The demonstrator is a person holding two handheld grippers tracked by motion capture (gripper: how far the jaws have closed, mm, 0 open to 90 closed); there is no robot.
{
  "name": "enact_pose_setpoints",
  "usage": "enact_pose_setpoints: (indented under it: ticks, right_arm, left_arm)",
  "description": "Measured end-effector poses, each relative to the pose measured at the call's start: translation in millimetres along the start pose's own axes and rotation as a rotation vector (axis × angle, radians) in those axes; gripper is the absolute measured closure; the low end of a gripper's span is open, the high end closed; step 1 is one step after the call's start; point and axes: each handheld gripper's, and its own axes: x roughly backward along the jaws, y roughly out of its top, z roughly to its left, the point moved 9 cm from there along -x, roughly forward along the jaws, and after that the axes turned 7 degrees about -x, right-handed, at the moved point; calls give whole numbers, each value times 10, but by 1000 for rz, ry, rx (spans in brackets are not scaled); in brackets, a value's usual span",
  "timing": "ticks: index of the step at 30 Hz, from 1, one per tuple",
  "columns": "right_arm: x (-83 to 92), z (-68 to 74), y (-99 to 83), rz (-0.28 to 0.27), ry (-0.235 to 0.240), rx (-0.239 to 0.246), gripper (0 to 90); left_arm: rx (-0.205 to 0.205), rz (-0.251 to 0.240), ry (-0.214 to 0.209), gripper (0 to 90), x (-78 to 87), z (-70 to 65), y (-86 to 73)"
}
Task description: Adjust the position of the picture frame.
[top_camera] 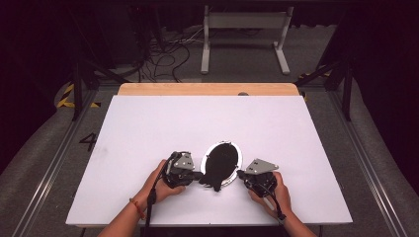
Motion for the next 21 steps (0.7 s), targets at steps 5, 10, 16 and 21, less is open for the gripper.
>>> enact_pose_setpoints:
  ticks: [5, 10, 16, 21]
  right_arm:
    - [39, 137, -31, 8, 57, -2, 900]
    - [37, 182, -33, 7, 72, -4, 900]
    - [14, 101, -16, 1, 25, 19, 900]
    - [-14, 15, 8, -4, 28, -23, 900]
  left_arm:
    - [-12, 14, -8, 882, 33, -26, -30]
    - [3, 5, -7, 898, 19, -45, -22]
    - [17, 1, 3, 899, 5, -42, -12]
    - [45, -14, -7, 900, -10, -36, -10]
